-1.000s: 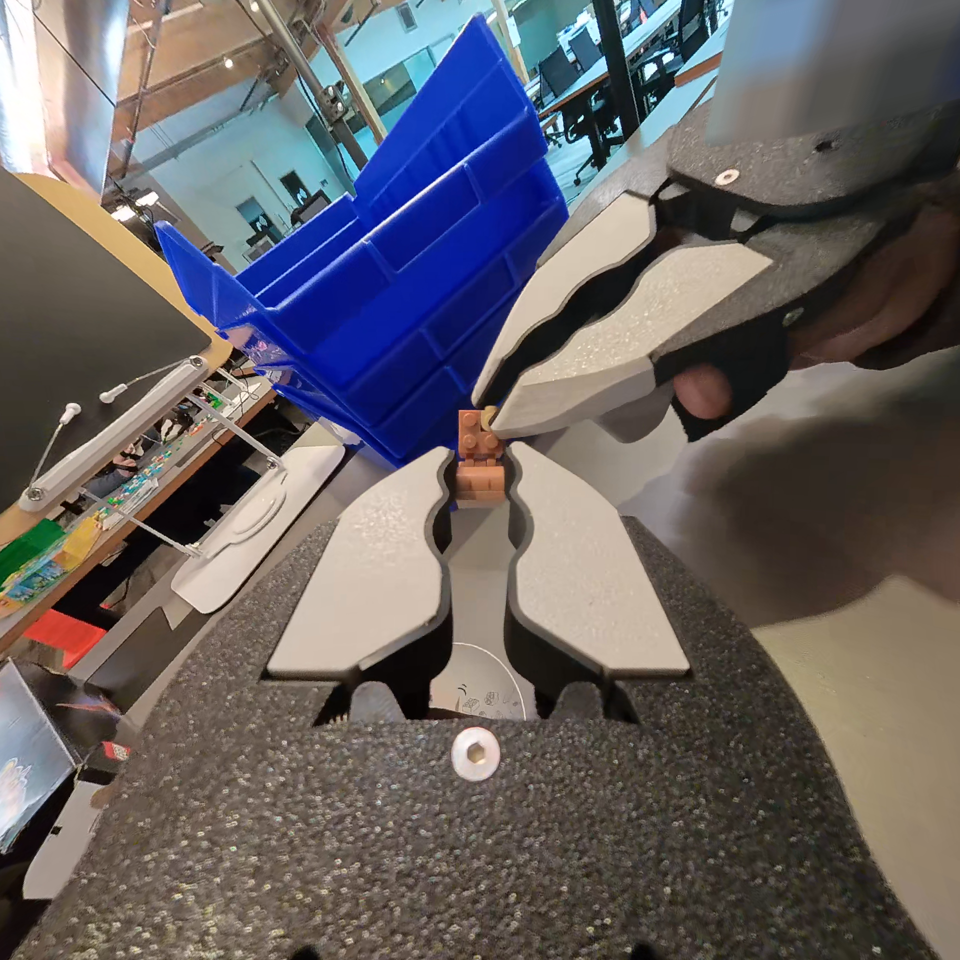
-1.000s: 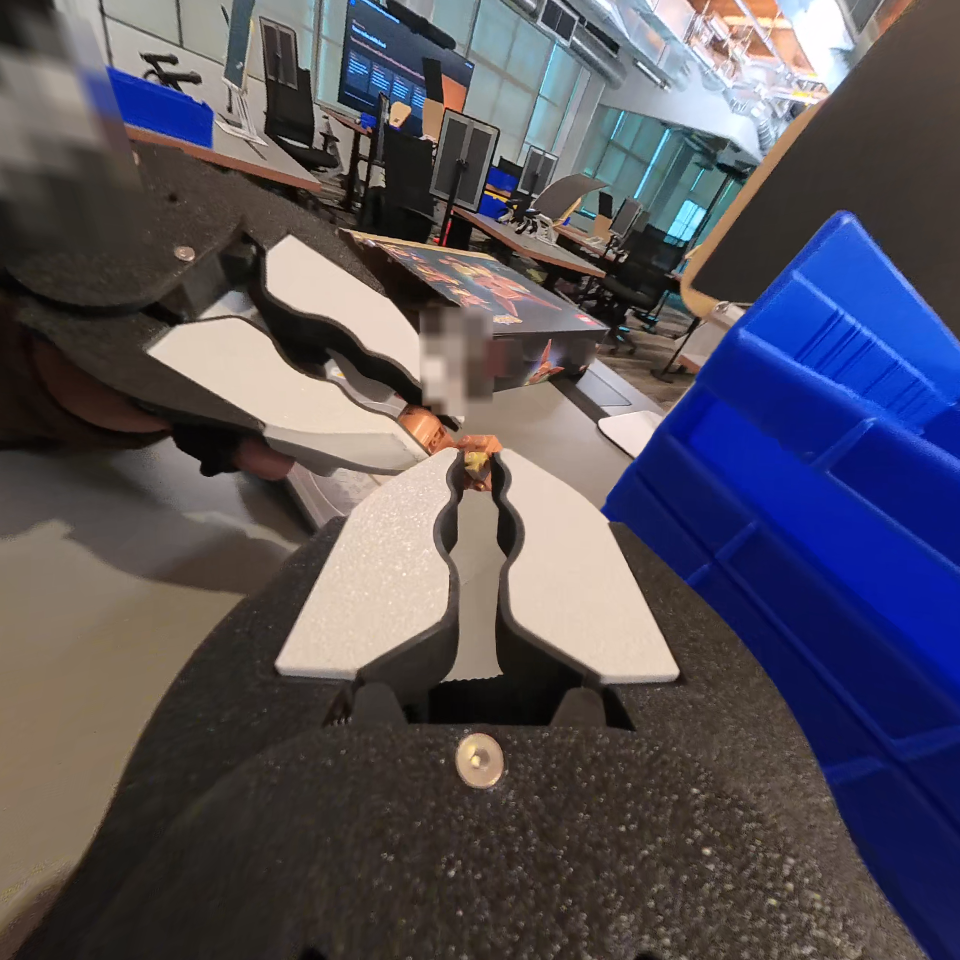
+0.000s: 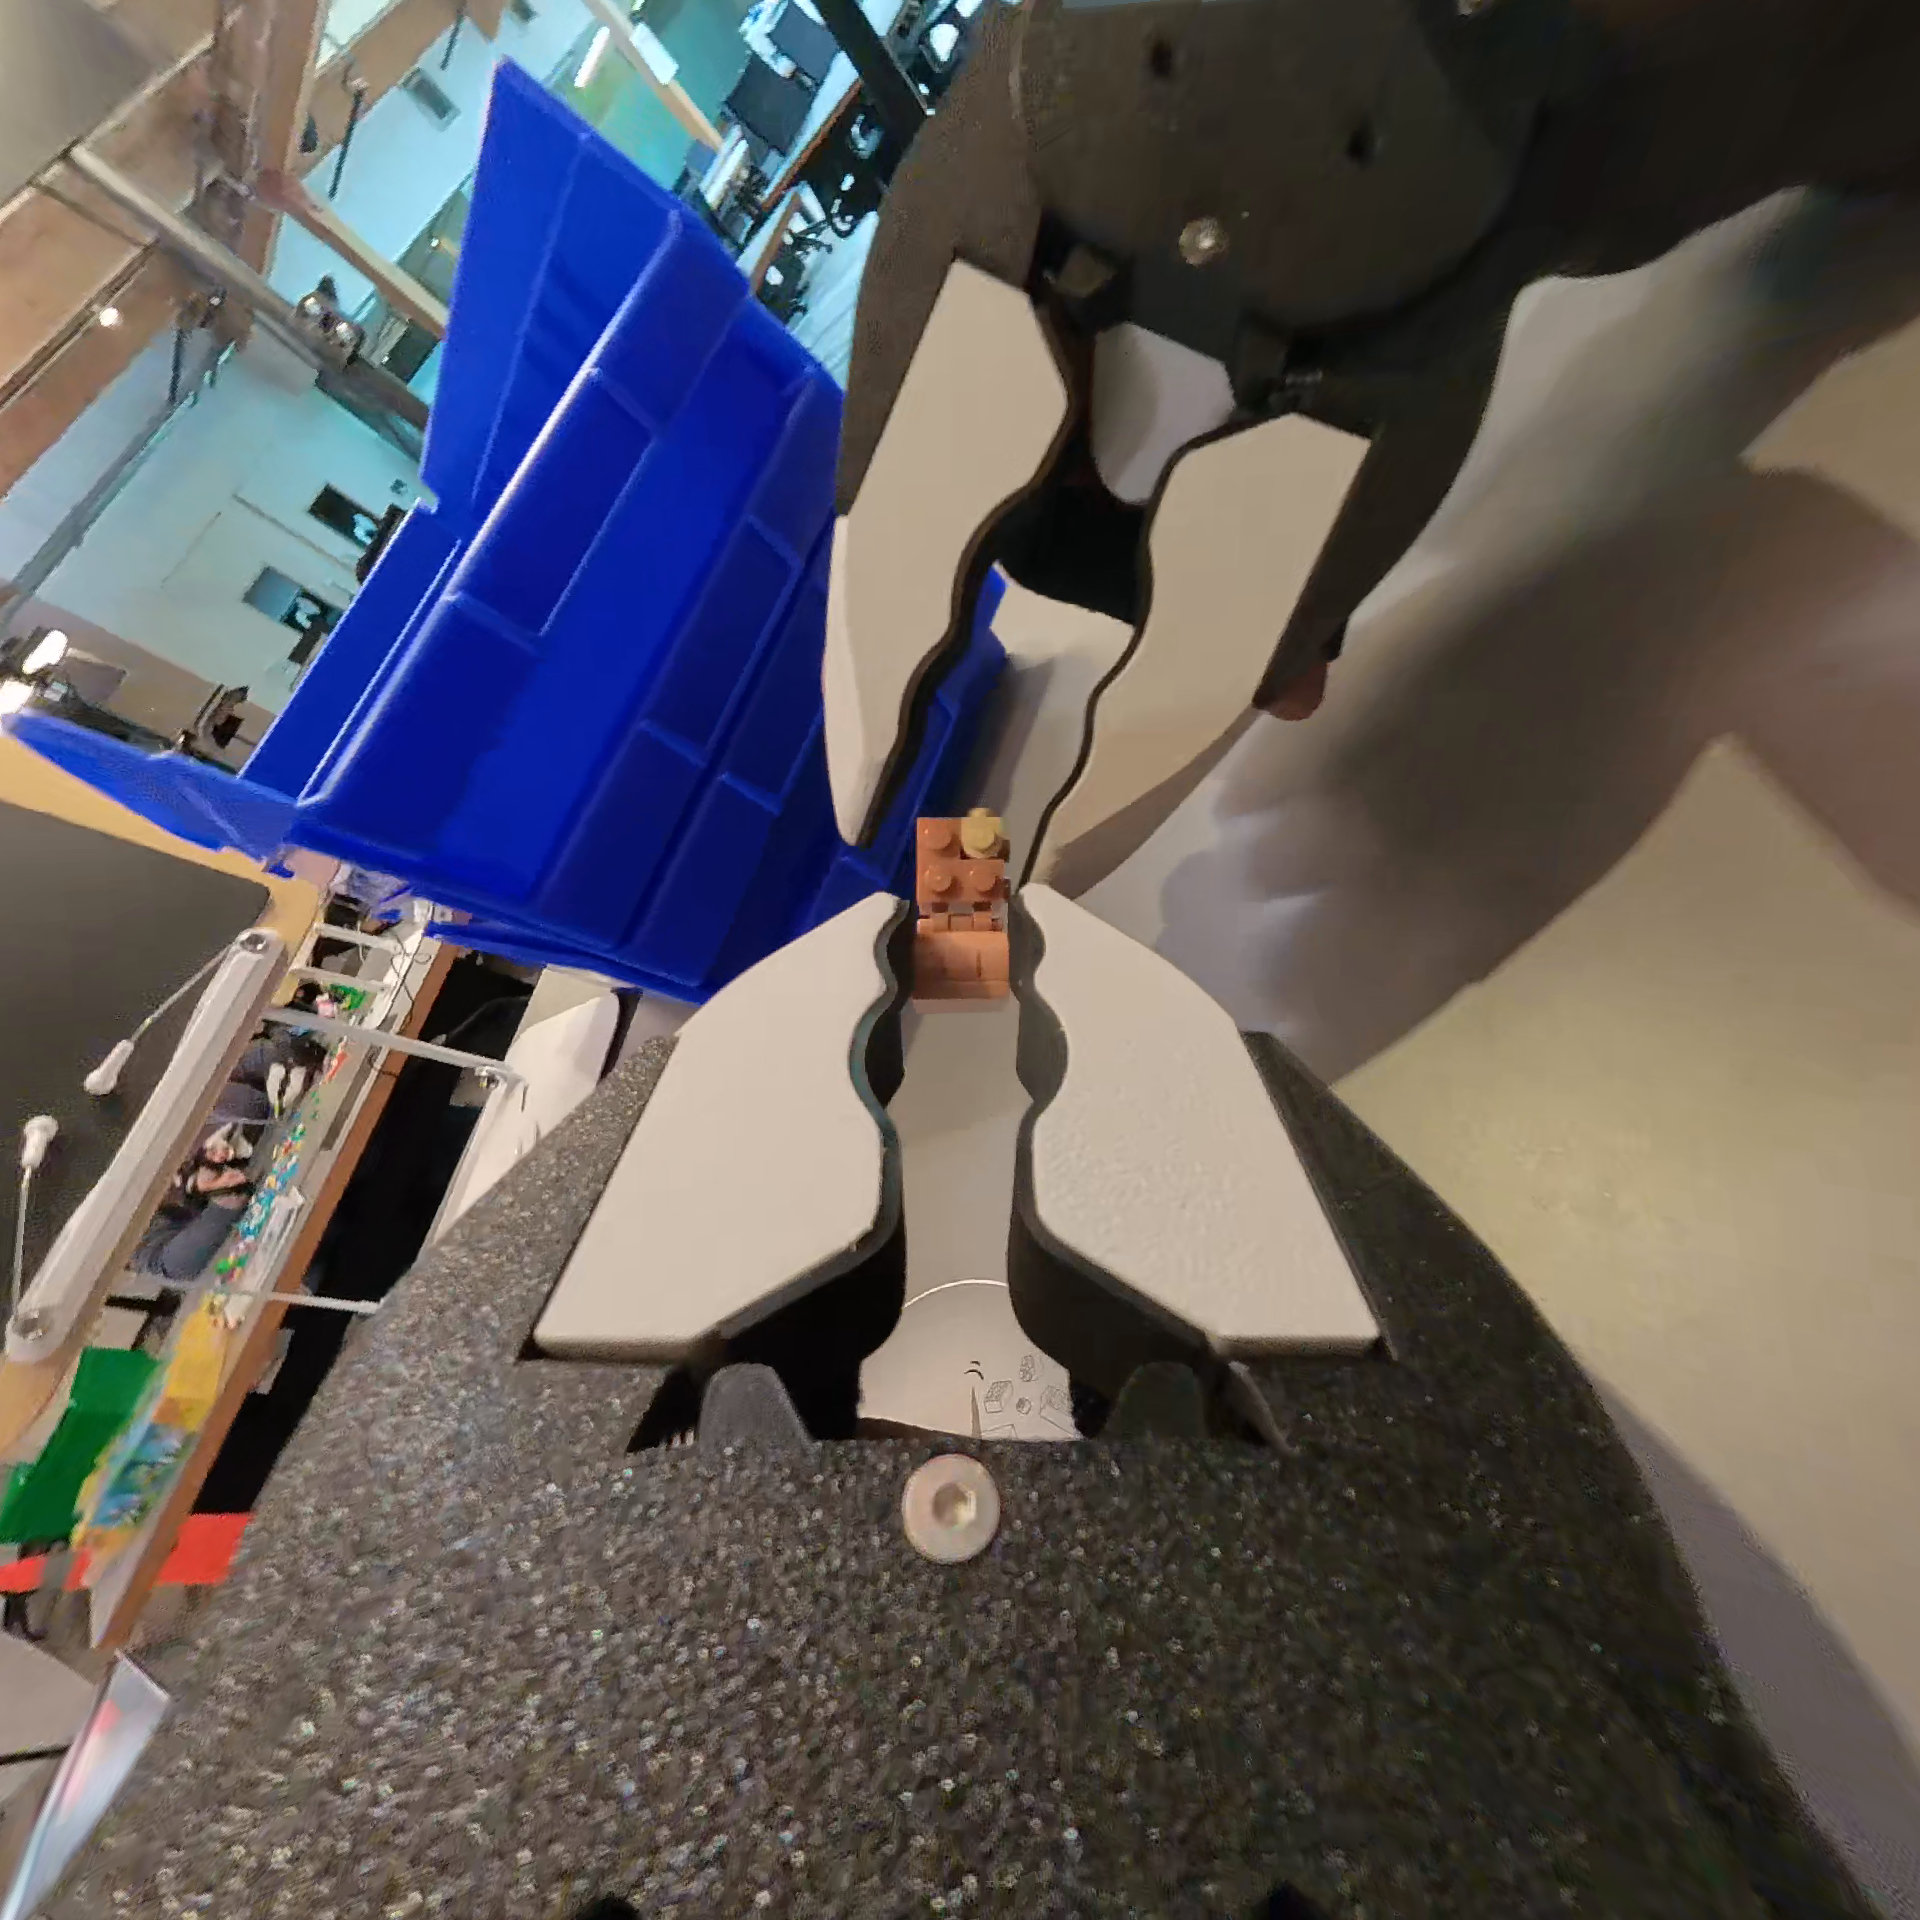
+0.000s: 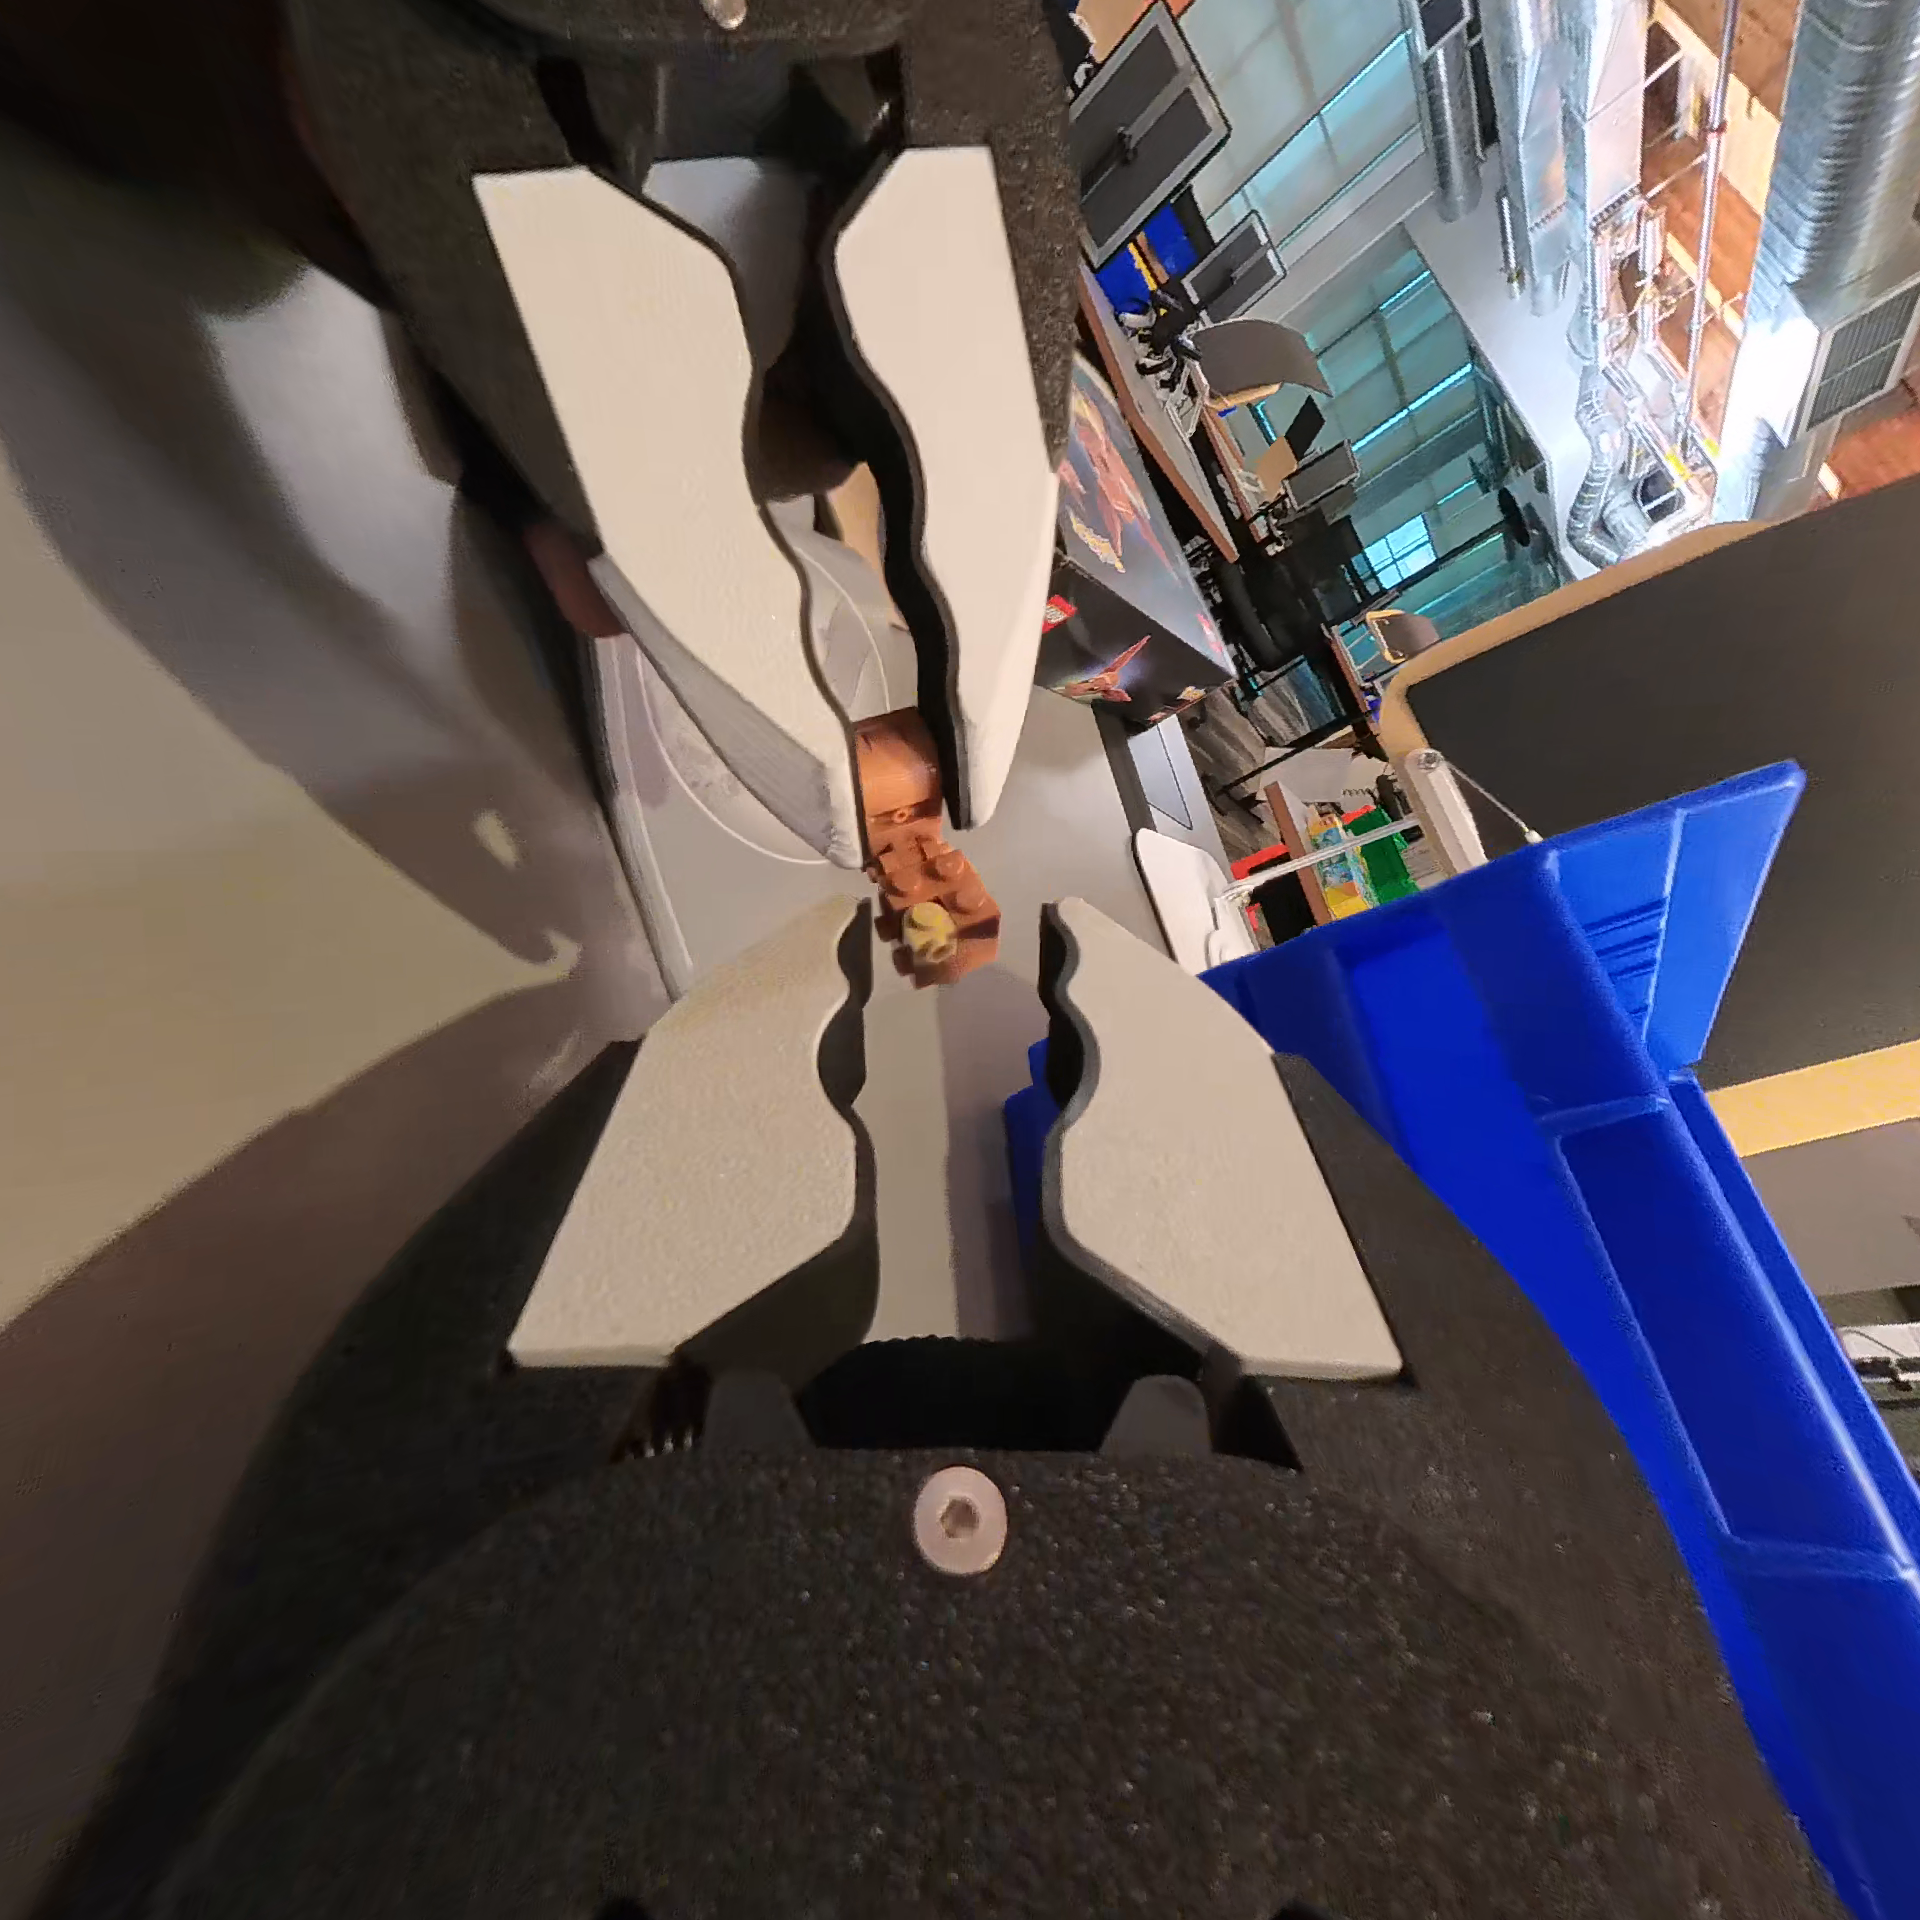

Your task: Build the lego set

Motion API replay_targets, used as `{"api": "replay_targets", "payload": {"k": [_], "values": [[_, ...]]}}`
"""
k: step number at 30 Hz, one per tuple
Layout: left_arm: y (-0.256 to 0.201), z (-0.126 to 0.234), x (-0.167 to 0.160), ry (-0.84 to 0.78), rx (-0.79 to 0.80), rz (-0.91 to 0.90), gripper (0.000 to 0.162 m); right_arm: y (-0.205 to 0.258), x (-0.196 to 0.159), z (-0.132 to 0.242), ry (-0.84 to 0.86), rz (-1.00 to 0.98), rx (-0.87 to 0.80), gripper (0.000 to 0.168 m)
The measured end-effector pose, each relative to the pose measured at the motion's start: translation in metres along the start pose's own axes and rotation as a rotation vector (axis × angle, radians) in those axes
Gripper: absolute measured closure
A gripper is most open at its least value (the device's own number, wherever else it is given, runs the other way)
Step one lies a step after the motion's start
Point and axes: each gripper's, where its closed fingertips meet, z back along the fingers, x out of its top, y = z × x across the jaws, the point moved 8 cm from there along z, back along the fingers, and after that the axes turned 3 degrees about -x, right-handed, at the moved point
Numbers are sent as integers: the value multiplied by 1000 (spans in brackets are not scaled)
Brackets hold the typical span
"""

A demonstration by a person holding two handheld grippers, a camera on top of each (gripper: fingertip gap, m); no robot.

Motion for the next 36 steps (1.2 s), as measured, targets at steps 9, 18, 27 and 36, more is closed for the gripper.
{"api": "replay_targets", "payload": {"k": [9,18,27,36], "values": [[7,3,-1,-99,26,107,141,-6,1,1,-52,-142,11,146],[15,7,-6,-221,-50,246,133,-10,3,4,-143,-301,63,146],[9,7,-7,-209,-133,210,144,-5,3,5,-154,-279,124,146],[6,8,-9,-171,-166,152,144,-6,5,10,-183,-277,162,147]]}}
